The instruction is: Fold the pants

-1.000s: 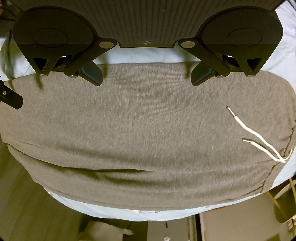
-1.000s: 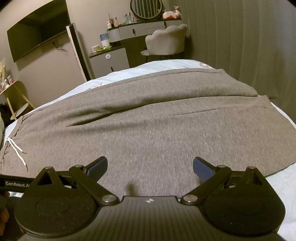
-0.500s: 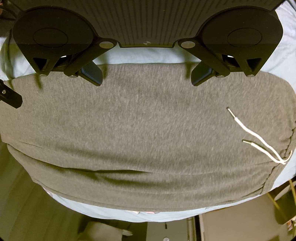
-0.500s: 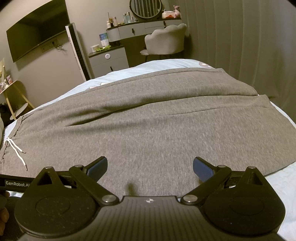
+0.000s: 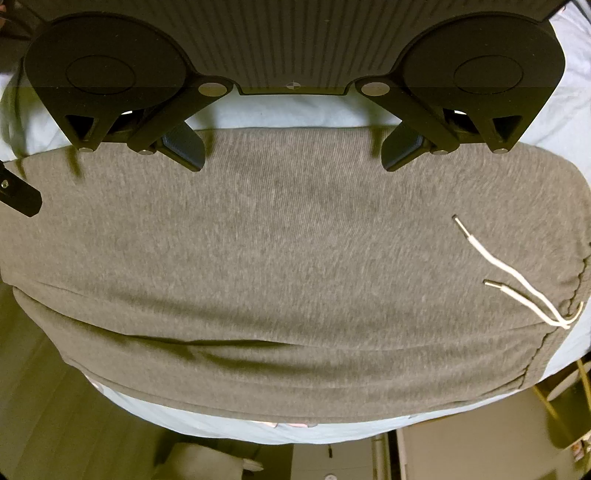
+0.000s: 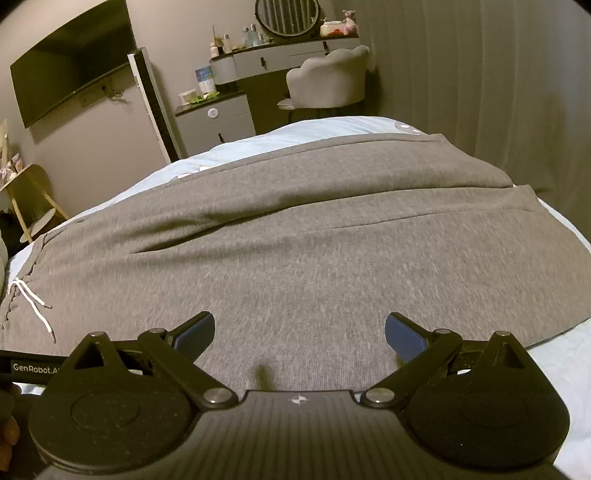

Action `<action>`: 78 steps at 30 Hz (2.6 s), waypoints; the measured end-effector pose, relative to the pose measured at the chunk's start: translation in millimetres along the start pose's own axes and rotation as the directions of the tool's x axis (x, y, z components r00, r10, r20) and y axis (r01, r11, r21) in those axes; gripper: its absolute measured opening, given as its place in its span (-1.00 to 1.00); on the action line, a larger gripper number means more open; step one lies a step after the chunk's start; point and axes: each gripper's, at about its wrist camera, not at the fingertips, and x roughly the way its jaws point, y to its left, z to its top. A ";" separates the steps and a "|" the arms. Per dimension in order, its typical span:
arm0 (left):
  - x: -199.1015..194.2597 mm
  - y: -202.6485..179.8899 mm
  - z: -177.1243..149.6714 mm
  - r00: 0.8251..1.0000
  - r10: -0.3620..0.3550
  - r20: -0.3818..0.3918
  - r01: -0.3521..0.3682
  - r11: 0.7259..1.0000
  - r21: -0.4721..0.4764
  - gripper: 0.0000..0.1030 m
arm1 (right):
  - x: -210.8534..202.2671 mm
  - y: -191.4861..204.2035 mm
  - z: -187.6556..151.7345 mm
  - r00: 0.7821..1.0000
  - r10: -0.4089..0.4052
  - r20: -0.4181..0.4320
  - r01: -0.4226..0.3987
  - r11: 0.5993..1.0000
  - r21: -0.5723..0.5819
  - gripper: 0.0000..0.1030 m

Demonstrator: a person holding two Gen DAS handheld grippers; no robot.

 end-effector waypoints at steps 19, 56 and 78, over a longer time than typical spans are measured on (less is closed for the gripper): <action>0.4 0.3 1.8 1.000 -0.005 -0.008 0.005 1.000 -0.010 1.00 | 1.5 -1.8 -0.1 1.000 -0.003 -0.005 0.003 1.000 0.002 0.92; -2.1 0.8 2.4 1.000 -0.007 0.006 0.007 1.000 0.000 1.00 | 35.5 -11.1 7.5 0.984 -0.012 -0.176 0.025 0.997 0.074 0.92; 56.1 80.0 65.3 0.912 0.358 0.202 -0.236 0.859 -0.455 1.00 | 167.2 -33.4 175.1 0.964 0.034 -0.262 0.041 0.961 0.273 0.79</action>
